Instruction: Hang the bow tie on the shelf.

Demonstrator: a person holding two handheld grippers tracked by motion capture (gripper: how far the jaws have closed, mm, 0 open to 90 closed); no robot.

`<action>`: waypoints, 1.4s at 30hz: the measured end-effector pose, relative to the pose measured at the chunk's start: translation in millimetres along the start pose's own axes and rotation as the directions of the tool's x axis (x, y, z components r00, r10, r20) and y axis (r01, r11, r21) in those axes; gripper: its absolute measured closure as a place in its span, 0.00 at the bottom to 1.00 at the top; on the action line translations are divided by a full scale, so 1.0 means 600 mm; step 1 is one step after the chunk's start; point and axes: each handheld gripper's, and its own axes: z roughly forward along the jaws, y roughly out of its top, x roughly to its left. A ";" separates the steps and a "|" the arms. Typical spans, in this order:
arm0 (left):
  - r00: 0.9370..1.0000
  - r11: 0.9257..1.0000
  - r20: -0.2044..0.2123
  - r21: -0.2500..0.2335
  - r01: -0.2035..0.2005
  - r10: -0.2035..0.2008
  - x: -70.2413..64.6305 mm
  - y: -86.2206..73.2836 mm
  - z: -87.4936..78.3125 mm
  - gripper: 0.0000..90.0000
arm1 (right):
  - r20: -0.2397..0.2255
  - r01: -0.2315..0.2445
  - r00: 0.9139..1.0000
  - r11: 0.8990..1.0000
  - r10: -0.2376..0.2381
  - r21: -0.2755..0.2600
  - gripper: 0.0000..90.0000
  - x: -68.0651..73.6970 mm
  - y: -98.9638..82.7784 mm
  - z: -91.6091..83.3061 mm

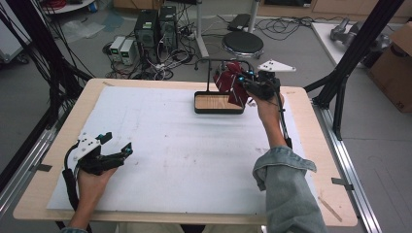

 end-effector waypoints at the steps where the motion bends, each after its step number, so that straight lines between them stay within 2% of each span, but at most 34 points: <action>1: 1.000 1.000 0.000 0.000 0.000 0.000 0.000 0.000 0.000 0.17 | 0.008 0.010 1.000 1.000 -0.010 -0.015 0.84 -0.004 0.002 0.001; 5: 1.000 1.000 0.001 0.000 -0.001 0.001 0.001 -0.001 0.000 0.17 | 0.008 -0.025 1.000 0.999 0.026 -0.030 0.84 -0.021 0.009 0.008; 9: 1.000 1.000 0.001 0.001 0.003 -0.003 0.000 -0.001 0.001 0.17 | 0.017 -0.028 0.999 0.999 0.029 -0.023 0.84 -0.030 0.012 0.018; 10: 1.000 1.000 0.004 0.006 -0.001 0.001 0.000 -0.001 0.001 0.17 | 0.023 -0.031 0.999 0.999 0.032 -0.035 0.84 -0.034 0.012 0.023; 15: 1.000 1.000 0.003 0.006 -0.006 0.006 -0.001 -0.002 0.000 0.17 | 0.045 -0.048 0.998 0.999 0.049 -0.026 0.84 -0.048 0.002 0.032; 17: 1.000 1.000 0.002 0.006 -0.005 0.005 -0.001 -0.002 0.000 0.17 | 0.061 -0.083 0.994 0.995 0.086 -0.051 0.84 -0.065 -0.004 0.029; 18: 1.000 1.000 0.002 0.006 -0.005 0.005 -0.001 -0.002 -0.001 0.17 | 0.061 -0.083 0.994 0.995 0.086 -0.051 0.84 -0.065 -0.004 0.029; 20: 1.000 1.000 0.002 0.006 -0.005 0.005 -0.001 -0.002 0.000 0.17 | 0.067 -0.111 0.991 0.991 0.116 -0.072 0.84 -0.077 -0.007 0.025; 24: 1.000 1.000 0.007 0.010 -0.006 0.006 -0.003 -0.003 0.002 0.17 | 0.092 -0.160 0.982 0.984 0.168 -0.082 0.84 -0.102 -0.019 0.021; 27: 1.000 1.000 0.006 0.011 -0.007 0.006 -0.004 -0.004 0.003 0.17 | 0.098 -0.176 0.978 0.981 0.184 -0.083 0.84 -0.108 -0.022 0.019; 29: 1.000 1.000 0.007 0.012 -0.007 0.007 -0.003 -0.004 0.003 0.17 | 0.119 -0.180 0.975 0.981 0.187 -0.070 0.84 -0.113 -0.026 0.019; 32: 1.000 1.000 0.007 0.010 -0.006 0.006 -0.003 -0.004 0.003 0.17 | 0.123 -0.179 0.975 0.982 0.186 -0.061 0.84 -0.114 -0.027 0.020; 37: 1.000 1.000 0.009 0.009 -0.006 0.006 -0.003 -0.004 0.001 0.17 | 0.150 -0.164 0.975 0.986 0.163 -0.005 0.84 -0.118 -0.035 0.024; 42: 1.000 1.000 0.007 0.010 -0.005 0.005 -0.003 -0.004 0.000 0.17 | 0.157 -0.165 0.975 0.986 0.158 0.034 0.84 -0.117 -0.040 0.029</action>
